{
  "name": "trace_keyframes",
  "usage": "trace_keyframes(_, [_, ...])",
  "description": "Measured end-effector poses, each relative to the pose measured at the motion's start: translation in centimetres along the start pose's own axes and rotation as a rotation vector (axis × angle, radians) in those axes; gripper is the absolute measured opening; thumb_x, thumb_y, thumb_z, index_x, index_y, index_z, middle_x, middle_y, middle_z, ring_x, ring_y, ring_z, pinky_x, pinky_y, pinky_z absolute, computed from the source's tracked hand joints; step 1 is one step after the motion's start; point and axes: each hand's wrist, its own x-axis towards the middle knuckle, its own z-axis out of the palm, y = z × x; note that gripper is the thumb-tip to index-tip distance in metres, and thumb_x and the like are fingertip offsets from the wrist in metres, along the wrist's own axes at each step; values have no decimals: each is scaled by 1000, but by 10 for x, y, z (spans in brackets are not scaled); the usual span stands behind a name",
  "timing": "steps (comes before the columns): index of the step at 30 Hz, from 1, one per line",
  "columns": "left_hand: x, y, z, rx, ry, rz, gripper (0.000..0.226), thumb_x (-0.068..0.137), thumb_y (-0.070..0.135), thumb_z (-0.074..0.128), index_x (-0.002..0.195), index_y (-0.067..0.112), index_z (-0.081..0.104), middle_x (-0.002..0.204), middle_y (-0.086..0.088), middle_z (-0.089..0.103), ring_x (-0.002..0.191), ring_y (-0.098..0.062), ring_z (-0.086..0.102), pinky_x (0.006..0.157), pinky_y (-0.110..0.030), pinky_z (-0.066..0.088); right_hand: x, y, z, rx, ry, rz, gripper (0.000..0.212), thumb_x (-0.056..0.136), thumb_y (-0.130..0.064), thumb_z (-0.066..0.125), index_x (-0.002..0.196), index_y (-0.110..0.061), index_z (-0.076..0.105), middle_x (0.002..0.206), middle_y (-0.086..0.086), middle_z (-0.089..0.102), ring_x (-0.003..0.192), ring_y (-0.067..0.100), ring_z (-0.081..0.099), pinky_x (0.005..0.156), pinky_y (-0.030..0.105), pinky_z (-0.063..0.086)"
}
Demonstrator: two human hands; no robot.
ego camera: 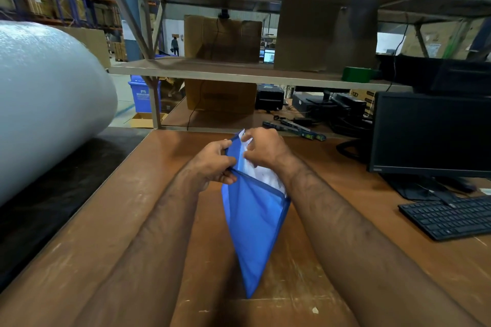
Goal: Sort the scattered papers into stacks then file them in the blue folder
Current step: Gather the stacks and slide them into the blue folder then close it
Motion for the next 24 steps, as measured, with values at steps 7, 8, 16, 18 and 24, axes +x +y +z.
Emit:
trace_keyframes(7, [4,-4,-1,-30,13,-13,66,99,-4,51,159,14,28,105,-20,71,54,-17,65,53,-29,58,4,-6,-5,6,-20,50,14,95,-20,67,104,-13,75,81,2,76,63,9,73,70,35,65])
trace_keyframes(8, [3,-4,-2,-30,6,-8,63,99,-5,50,157,13,32,101,-21,71,52,-17,65,51,-28,58,3,-9,-5,21,-29,57,25,96,-34,67,102,-10,71,79,3,74,65,14,74,68,37,65])
trace_keyframes(16, [-1,-8,-10,-35,2,-21,70,98,-3,50,161,16,25,113,-16,70,56,-17,66,49,-25,55,1,-13,0,-6,-183,148,37,93,7,60,127,-7,61,107,9,63,66,19,72,61,31,63])
trace_keyframes(18, [-3,-8,-13,-34,2,-5,65,99,-3,49,158,17,33,114,-12,70,56,-17,66,50,-26,56,5,-12,-2,44,-209,175,26,93,9,59,114,-5,66,103,9,67,68,19,75,63,32,64])
trace_keyframes(24, [-8,-6,-11,-49,1,11,70,99,-6,50,161,15,23,95,14,56,54,-16,64,51,-24,57,6,-7,13,-6,-246,215,20,93,3,61,111,-5,65,102,10,69,66,19,74,59,31,63])
